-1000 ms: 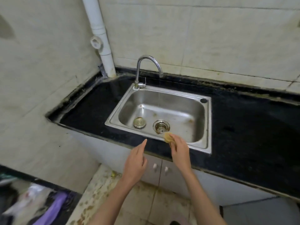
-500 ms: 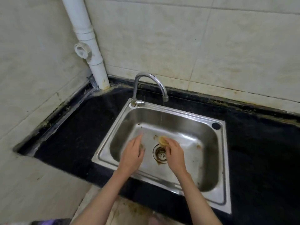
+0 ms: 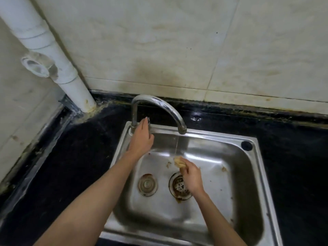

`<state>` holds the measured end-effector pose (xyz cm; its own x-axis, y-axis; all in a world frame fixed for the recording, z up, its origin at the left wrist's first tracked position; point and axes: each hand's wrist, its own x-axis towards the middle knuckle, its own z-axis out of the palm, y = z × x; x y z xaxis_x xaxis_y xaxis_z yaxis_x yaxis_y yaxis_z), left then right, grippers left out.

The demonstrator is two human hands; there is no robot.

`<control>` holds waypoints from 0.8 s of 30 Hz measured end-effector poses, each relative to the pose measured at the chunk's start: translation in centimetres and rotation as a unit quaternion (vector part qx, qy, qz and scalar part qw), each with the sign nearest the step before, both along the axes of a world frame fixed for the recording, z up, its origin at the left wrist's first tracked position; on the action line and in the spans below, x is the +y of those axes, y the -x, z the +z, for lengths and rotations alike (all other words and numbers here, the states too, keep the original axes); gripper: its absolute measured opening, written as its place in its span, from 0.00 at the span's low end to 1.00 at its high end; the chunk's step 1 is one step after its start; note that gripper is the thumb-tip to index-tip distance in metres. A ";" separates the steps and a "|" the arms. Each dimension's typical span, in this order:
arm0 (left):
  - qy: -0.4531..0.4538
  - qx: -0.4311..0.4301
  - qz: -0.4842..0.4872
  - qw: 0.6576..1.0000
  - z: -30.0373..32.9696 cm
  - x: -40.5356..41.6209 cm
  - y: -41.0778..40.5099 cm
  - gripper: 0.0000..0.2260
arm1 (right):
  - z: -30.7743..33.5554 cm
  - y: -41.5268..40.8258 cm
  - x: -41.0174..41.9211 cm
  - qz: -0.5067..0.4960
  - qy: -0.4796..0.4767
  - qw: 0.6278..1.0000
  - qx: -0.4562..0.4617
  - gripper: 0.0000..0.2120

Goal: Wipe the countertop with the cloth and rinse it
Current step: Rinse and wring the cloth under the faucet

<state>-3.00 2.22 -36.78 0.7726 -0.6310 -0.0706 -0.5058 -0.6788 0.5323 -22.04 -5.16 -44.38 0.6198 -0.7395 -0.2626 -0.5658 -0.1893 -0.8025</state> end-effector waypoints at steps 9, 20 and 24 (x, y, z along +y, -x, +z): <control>0.046 0.016 -0.022 0.999 -2.1 -0.6 -1.2 0.28 | -2.5 -4.6 -1.3 -0.430 -0.558 0.695 -0.143 0.16; 0.031 0.003 -0.104 0.994 -5.4 3.6 1.4 0.33 | -2.9 -7.4 -1.8 -0.410 -0.612 0.635 -0.233 0.18; -0.053 -0.011 -0.123 0.991 -6.2 4.2 1.1 0.33 | -3.0 -7.4 -2.5 -0.422 -0.591 0.652 -0.218 0.17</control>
